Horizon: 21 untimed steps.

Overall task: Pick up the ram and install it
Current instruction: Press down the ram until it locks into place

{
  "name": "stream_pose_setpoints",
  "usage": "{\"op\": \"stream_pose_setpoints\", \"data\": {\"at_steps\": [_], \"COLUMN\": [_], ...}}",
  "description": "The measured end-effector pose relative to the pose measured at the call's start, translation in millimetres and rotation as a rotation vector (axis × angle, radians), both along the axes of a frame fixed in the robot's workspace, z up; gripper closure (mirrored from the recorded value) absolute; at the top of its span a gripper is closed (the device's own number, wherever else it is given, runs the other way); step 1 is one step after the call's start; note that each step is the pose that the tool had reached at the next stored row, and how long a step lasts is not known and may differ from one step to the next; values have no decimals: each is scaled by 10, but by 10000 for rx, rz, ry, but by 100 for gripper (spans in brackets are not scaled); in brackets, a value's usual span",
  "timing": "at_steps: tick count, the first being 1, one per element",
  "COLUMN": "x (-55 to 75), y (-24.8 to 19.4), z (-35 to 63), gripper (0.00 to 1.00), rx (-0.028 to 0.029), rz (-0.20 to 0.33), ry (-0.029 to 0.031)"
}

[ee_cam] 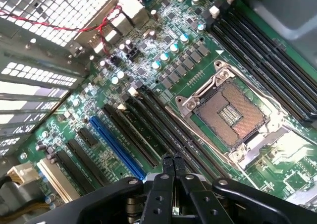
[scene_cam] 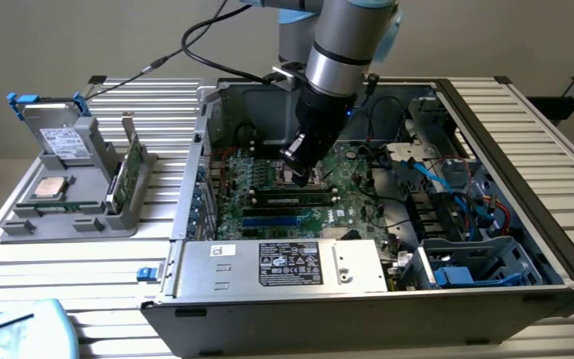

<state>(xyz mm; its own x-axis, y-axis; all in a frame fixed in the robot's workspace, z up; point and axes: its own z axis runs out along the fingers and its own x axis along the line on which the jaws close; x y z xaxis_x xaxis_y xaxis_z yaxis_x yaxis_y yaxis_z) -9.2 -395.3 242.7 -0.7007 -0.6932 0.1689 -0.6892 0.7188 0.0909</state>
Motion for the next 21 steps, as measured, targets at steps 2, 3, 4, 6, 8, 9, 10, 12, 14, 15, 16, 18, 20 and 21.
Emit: {"op": "stream_pose_setpoints", "data": {"at_steps": [2,3,4,6,8,9,10,12,14,15,16,18,20,21], "x": [0,0,0,0,0,0,0,0,0,0,0,0,-1,-5], "y": [0,0,0,0,0,0,0,-1,0,0,0,0,-1,0], "z": [-9,-14,-19,-29,-40,-48,-56,-75,-101,-114,-128,-159,-172,-173], "gripper": [90,90,90,90,90,90,90,90,90,90,90,90,90,90], "rx": [-2,-3,-3,-3,-4,-3,-4,-5,-3,-3,-4,-4,-8,-5], "rz": [-306,-472,-643,-974,-1297,-1471,-1624,-1947,-2285,-2456,-2635,-2995,-3296,-3353], "ry": [-3,-3,-3,-3,-3,-3,-3,-5,-6,-7,-7,-10,-10,-13]}}
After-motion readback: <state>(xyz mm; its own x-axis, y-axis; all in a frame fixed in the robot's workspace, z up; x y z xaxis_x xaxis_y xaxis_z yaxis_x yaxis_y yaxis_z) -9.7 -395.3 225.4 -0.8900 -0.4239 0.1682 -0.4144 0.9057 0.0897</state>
